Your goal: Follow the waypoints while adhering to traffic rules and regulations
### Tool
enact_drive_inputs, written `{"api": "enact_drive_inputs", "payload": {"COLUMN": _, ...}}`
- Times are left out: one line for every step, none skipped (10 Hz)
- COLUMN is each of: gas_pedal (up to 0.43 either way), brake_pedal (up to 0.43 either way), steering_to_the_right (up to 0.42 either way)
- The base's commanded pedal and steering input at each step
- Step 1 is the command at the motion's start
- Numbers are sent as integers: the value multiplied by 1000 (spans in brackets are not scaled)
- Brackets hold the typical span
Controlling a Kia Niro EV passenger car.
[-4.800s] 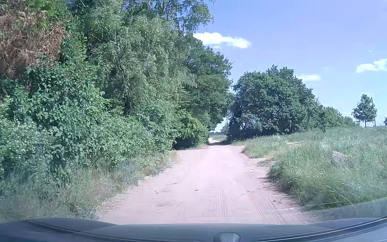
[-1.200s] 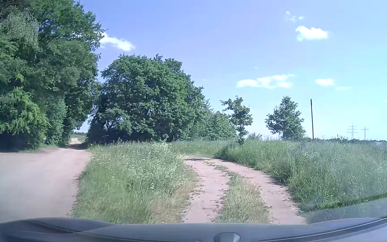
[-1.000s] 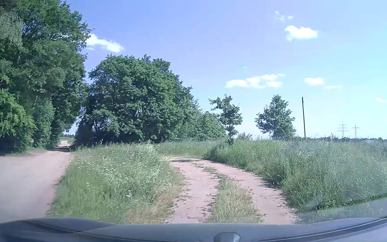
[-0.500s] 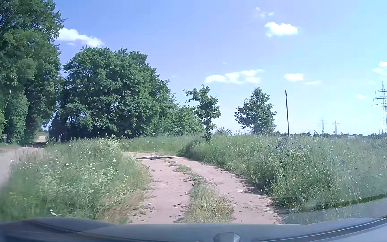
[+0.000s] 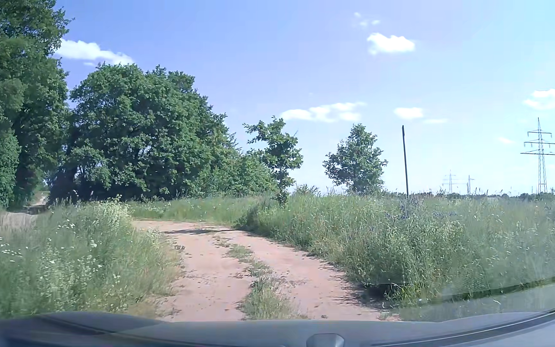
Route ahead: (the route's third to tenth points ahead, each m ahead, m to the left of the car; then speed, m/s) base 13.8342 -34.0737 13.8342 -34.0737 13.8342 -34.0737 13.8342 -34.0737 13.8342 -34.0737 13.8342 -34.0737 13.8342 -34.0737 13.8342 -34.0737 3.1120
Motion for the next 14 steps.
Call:
{"api": "enact_drive_inputs", "payload": {"gas_pedal": 0, "brake_pedal": 30, "steering_to_the_right": 37}}
{"api": "enact_drive_inputs", "payload": {"gas_pedal": 0, "brake_pedal": 30, "steering_to_the_right": 33}}
{"api": "enact_drive_inputs", "payload": {"gas_pedal": 0, "brake_pedal": 30, "steering_to_the_right": 20}}
{"api": "enact_drive_inputs", "payload": {"gas_pedal": 0, "brake_pedal": 30, "steering_to_the_right": 3}}
{"api": "enact_drive_inputs", "payload": {"gas_pedal": 0, "brake_pedal": 30, "steering_to_the_right": -23}}
{"api": "enact_drive_inputs", "payload": {"gas_pedal": 0, "brake_pedal": 30, "steering_to_the_right": -42}}
{"api": "enact_drive_inputs", "payload": {"gas_pedal": 0, "brake_pedal": 30, "steering_to_the_right": -51}}
{"api": "enact_drive_inputs", "payload": {"gas_pedal": 0, "brake_pedal": 30, "steering_to_the_right": -59}}
{"api": "enact_drive_inputs", "payload": {"gas_pedal": 0, "brake_pedal": 30, "steering_to_the_right": -65}}
{"api": "enact_drive_inputs", "payload": {"gas_pedal": 0, "brake_pedal": 30, "steering_to_the_right": -72}}
{"api": "enact_drive_inputs", "payload": {"gas_pedal": 0, "brake_pedal": 30, "steering_to_the_right": -79}}
{"api": "enact_drive_inputs", "payload": {"gas_pedal": 0, "brake_pedal": 30, "steering_to_the_right": -88}}
{"api": "enact_drive_inputs", "payload": {"gas_pedal": 0, "brake_pedal": 30, "steering_to_the_right": -94}}
{"api": "enact_drive_inputs", "payload": {"gas_pedal": 0, "brake_pedal": 30, "steering_to_the_right": -108}}
